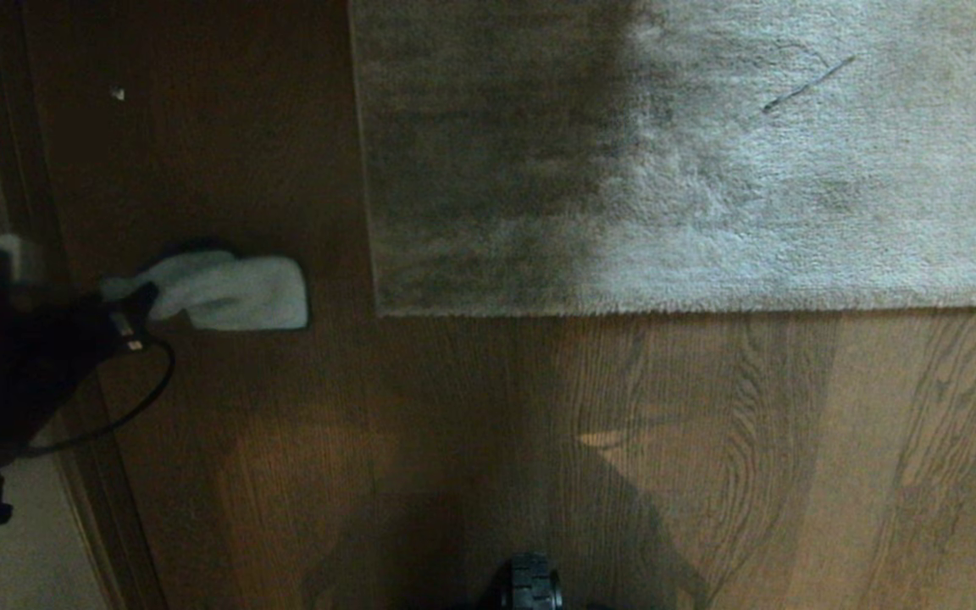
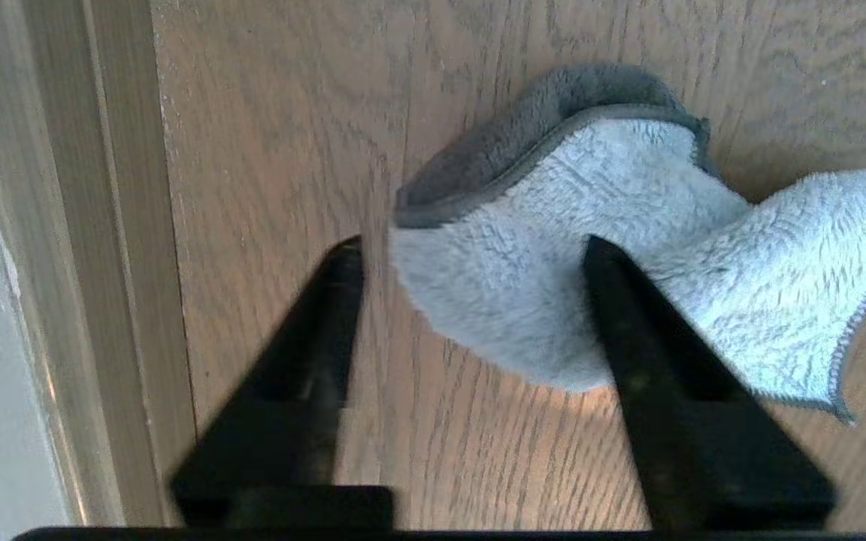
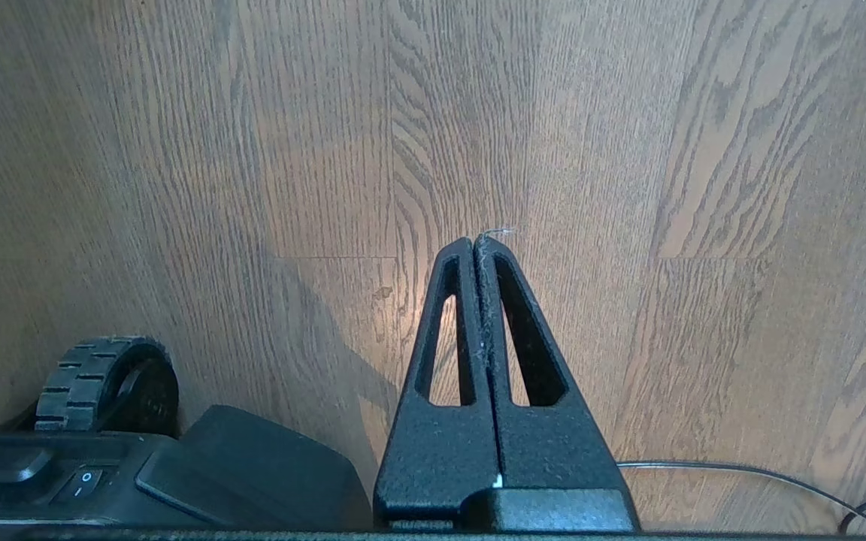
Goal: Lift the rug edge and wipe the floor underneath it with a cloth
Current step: Put down the rag
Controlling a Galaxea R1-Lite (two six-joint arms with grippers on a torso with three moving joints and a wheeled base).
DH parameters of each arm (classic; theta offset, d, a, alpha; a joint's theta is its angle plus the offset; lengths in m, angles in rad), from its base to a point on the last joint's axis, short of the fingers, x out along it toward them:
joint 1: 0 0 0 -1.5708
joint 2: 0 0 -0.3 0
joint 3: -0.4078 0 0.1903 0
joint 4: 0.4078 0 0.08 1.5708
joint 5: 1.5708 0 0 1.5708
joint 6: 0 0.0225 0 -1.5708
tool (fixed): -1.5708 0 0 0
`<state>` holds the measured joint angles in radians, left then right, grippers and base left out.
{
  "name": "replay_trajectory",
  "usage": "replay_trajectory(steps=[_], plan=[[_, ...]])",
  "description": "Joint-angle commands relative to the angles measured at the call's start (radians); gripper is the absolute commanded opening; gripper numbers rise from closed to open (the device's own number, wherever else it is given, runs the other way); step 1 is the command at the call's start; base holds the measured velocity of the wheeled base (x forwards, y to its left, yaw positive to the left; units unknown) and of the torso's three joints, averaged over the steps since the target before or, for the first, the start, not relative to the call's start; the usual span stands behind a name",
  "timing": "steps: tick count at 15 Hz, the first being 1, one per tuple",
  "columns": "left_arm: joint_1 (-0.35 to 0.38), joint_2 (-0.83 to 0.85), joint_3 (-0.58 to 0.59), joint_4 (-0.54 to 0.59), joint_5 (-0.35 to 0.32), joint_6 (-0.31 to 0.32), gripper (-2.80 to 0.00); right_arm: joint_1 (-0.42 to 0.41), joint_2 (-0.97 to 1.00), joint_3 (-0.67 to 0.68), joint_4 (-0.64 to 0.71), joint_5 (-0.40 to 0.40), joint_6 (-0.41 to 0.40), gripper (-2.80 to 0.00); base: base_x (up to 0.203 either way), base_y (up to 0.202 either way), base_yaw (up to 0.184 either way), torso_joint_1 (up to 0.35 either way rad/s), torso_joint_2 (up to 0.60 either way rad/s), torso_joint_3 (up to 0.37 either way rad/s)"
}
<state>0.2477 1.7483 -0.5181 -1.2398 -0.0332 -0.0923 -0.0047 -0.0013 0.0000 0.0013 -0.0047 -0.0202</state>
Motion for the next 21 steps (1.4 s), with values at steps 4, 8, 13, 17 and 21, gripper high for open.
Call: replay_trajectory(steps=[4,8,13,17,21], plan=[[0.001,-0.069,0.055,-0.007,-0.001,-0.002,0.0,0.0,0.001,0.0,0.0,0.002,-0.001,-2.8,0.0,0.0,0.0,0.0,0.0,0.0],[0.0,-0.144,0.116,-0.006,0.001,-0.004,0.0,0.0,0.001,0.0,0.0,0.0,0.0,-2.8,0.0,0.0,0.0,0.0,0.0,0.0],[-0.001,-0.26,0.222,-0.003,0.002,-0.004,0.0,0.0,0.001,0.0,0.0,0.0,0.0,-2.8,0.0,0.0,0.0,0.0,0.0,0.0],[-0.001,-0.339,0.301,-0.001,0.001,-0.004,0.0,0.0,0.001,0.0,0.0,0.0,-0.001,-2.8,0.0,0.0,0.0,0.0,0.0,0.0],[-0.03,-0.422,0.39,0.0,0.001,-0.004,0.0,0.0,0.001,0.0,0.0,0.0,-0.001,-2.8,0.0,0.0,0.0,0.0,0.0,0.0]])
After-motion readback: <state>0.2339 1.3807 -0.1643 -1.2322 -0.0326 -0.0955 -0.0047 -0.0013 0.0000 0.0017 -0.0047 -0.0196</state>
